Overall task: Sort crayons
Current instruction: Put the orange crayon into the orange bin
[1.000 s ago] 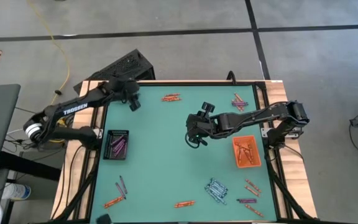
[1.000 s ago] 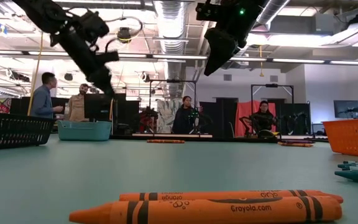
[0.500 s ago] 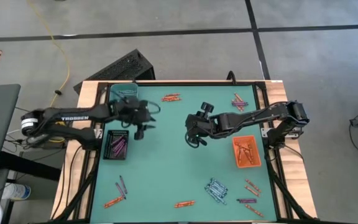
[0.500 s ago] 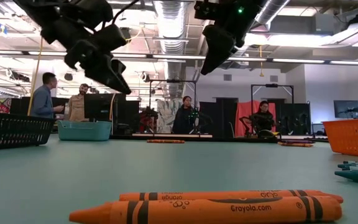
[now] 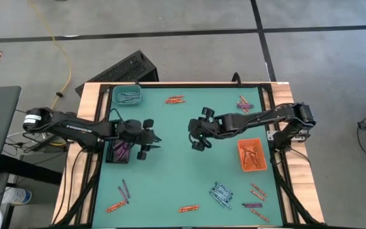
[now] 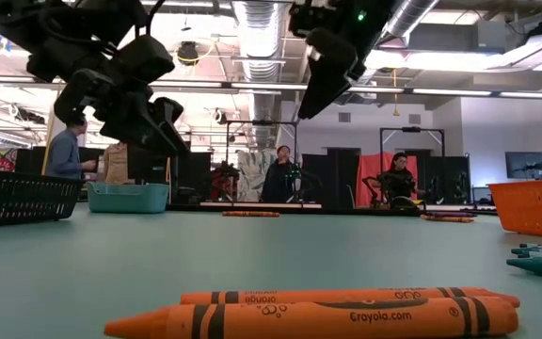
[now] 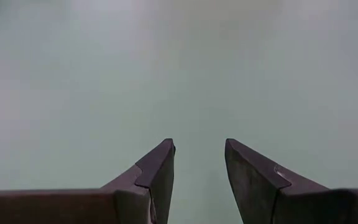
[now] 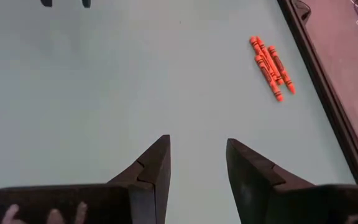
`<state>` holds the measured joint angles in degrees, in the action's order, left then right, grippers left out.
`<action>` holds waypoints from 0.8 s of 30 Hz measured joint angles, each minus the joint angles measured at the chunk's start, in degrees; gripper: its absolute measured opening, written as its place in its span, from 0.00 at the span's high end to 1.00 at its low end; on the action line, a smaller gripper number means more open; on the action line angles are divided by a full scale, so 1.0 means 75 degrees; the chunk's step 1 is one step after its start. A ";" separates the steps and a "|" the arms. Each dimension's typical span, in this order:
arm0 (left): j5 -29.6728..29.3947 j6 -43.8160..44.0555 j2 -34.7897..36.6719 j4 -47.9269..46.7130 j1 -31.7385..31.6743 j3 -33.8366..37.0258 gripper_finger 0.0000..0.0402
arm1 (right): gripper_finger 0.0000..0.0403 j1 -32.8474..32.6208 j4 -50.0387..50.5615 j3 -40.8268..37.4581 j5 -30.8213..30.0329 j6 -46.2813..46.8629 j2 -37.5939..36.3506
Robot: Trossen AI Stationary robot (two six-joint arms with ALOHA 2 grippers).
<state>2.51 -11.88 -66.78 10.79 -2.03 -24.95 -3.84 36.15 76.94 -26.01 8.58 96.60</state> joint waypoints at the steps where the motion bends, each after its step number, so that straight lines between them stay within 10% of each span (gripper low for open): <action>1: -0.0064 -0.0003 0.0000 0.0013 0.0085 0.0000 0.67 | 0.63 0.0029 -0.0004 -0.0002 0.0009 -0.0001 0.0035; 24: -0.0856 0.0563 0.0000 0.0162 0.0797 0.0000 0.67 | 0.50 0.2488 -0.1910 0.0293 0.1718 -0.2902 0.1780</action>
<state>-3.91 -7.66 -66.78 12.00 3.95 -24.95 14.82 21.82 79.13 -13.12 -13.18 109.95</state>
